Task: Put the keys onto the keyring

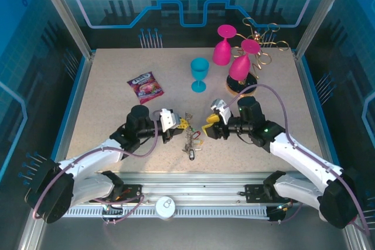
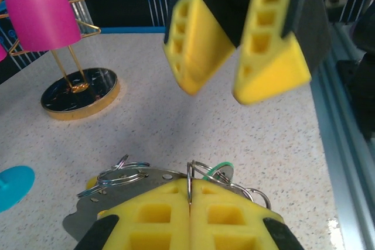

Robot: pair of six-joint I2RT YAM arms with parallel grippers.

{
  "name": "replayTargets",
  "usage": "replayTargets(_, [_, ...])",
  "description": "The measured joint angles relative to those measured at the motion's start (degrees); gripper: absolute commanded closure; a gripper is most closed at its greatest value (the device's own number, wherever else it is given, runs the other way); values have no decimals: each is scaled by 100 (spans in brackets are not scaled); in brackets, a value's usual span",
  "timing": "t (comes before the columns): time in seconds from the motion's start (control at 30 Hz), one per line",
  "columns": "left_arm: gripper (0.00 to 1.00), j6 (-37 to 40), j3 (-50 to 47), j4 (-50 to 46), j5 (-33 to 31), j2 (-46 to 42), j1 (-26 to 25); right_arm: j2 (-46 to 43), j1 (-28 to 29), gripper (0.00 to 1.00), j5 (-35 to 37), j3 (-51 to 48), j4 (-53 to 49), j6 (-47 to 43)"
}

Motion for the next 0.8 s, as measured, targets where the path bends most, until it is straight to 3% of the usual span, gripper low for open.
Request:
replayTargets(0.23, [100, -249, -74, 420, 411, 15, 83, -61, 667, 57, 289, -474, 560, -1023])
replayTargets(0.37, [100, -310, -142, 474, 501, 26, 90, -61, 750, 59, 492, -522, 896, -1375])
replayTargets(0.8, [100, -350, -144, 494, 527, 55, 90, 83, 944, 64, 518, -522, 1537, -1534])
